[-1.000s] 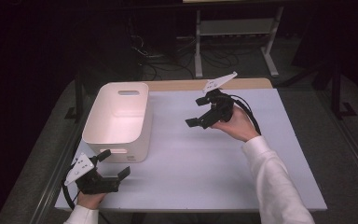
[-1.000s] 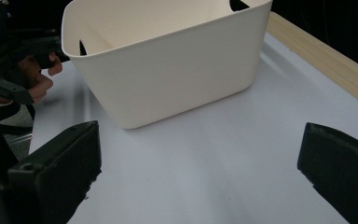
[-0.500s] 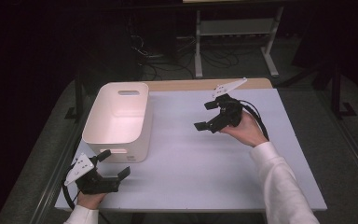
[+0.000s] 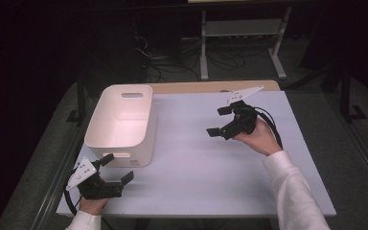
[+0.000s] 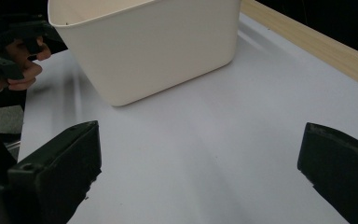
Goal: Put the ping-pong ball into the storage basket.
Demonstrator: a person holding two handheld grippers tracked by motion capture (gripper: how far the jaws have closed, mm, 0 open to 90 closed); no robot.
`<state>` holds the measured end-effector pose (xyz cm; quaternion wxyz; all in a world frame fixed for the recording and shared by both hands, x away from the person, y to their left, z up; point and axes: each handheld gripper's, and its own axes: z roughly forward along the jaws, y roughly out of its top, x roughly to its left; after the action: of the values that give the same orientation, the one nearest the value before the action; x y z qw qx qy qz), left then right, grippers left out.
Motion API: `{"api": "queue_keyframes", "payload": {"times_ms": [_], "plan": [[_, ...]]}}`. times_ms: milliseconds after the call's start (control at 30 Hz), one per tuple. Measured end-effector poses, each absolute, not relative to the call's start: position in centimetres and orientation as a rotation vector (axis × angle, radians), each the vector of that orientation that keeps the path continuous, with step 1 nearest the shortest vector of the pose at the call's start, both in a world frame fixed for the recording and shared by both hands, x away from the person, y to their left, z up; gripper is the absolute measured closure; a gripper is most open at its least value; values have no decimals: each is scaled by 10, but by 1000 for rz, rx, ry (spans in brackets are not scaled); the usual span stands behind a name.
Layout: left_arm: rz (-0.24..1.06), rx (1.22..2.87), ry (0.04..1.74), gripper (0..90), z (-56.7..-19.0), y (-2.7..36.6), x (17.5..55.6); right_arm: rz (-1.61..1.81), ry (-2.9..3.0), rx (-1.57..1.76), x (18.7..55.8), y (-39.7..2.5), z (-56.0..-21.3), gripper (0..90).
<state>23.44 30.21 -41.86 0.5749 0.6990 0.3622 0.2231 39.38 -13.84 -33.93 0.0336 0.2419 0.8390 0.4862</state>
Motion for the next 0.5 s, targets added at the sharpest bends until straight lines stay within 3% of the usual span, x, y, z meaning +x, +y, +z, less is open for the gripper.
{"api": "queue_keyframes", "payload": {"times_ms": [500], "plan": [[522,1641,845,0,-418,302,234,1480,2574,769,385,-146,-348,0]]}}
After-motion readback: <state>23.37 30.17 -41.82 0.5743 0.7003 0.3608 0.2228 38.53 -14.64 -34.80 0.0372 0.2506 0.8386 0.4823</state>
